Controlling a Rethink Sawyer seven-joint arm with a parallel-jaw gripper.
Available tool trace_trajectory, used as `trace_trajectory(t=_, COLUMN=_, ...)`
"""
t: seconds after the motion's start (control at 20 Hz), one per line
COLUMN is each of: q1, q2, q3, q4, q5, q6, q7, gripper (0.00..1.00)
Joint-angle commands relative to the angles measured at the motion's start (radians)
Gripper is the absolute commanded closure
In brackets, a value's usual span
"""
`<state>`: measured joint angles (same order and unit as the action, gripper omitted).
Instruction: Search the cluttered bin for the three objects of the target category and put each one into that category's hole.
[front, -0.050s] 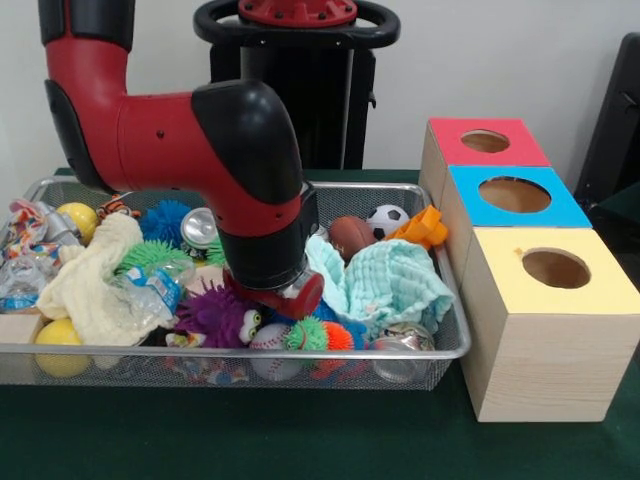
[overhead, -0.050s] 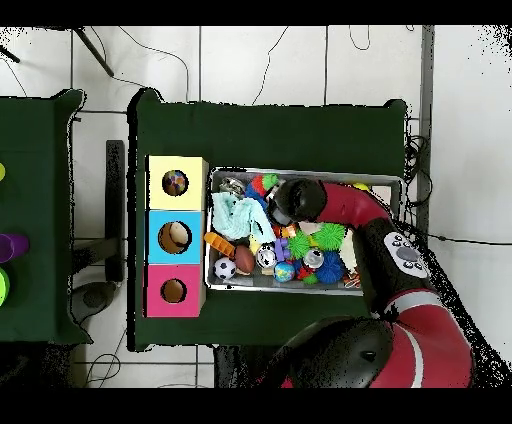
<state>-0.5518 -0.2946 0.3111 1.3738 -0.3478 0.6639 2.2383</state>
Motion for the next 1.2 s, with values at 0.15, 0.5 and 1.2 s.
trace_trajectory(t=0.15, q1=0.037, q2=0.294, q3=-0.068, q4=-0.166, q5=-0.084, q6=-0.221, q7=0.056, gripper=0.00)
trace_trajectory(t=0.5, q1=0.097, q2=0.286, q3=-0.142, q4=-0.144, q5=-0.116, q6=-0.443, q7=0.191, gripper=0.00)
trace_trajectory(t=1.2, q1=0.089, q2=0.246, q3=-0.152, q4=-0.119, q5=-0.020, q6=-0.319, q7=0.145, gripper=0.00)
